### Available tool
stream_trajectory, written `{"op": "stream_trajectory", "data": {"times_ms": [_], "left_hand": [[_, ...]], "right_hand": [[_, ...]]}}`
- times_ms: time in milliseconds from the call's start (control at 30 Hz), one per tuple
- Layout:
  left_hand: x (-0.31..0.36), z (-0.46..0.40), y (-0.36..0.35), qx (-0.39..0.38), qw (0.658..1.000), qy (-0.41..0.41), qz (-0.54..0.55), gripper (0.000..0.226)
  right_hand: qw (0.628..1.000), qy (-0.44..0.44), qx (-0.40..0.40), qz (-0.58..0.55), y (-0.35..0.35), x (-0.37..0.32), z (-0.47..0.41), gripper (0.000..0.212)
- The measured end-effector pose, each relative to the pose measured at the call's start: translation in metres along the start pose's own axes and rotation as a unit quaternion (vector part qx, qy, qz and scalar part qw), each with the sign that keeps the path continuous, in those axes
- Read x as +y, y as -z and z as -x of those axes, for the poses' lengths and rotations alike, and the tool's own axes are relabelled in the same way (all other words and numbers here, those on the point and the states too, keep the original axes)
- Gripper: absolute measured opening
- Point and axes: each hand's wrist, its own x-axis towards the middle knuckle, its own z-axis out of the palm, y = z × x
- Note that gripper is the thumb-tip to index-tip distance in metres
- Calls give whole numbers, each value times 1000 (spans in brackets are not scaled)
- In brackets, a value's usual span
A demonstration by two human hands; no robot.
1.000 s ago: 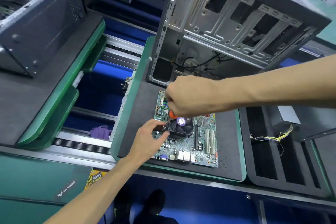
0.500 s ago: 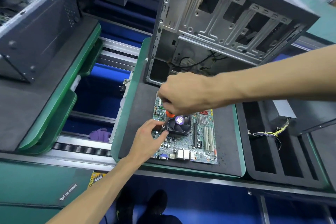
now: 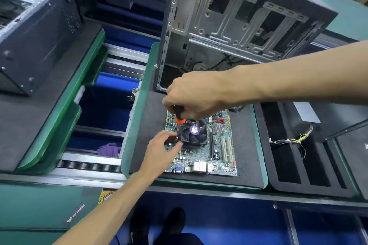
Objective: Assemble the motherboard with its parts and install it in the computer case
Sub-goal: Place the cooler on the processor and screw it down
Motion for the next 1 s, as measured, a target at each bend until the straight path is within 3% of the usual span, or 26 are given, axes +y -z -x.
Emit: {"op": "stream_trajectory", "data": {"times_ms": [100, 167, 233, 333, 400, 500, 567, 633, 733, 900, 1000], "left_hand": [[-1, 1, 1, 1, 1000, 1, -1, 21], [0, 1, 1, 1, 1000, 1, 2, 20], [1, -1, 1, -2, 1000, 3, -1, 20], [2, -1, 3, -4, 1000, 3, -3, 20], [3, -1, 3, -4, 1000, 2, -4, 21], [2, 0, 3, -4, 1000, 1, -8, 21], [1, 0, 2, 0, 1000, -5, -14, 21], [2, 0, 3, 1, 1000, -11, -18, 22], [4, 0, 3, 2, 1000, -13, -19, 22], [8, 0, 4, -2, 1000, -6, -10, 20], [7, 0, 3, -4, 1000, 2, -2, 20]], "right_hand": [[989, -128, 61, -47, -9, -7, 1, 29], [982, -174, 37, -57, -13, -6, -3, 30], [985, -151, 9, -85, -5, -3, -3, 26], [985, -78, -43, -146, 0, 2, 4, 43], [988, -32, -41, -147, 0, 4, 11, 44], [994, 5, 13, -110, -6, 12, 21, 30], [996, -19, 75, -51, -15, 9, 25, 24], [988, -92, 128, 2, -27, 0, 27, 37], [979, -138, 149, -21, -36, -2, 28, 39], [990, -18, 67, -122, -25, 8, 31, 40], [994, 76, 59, -57, -19, 10, 29, 26]]}}
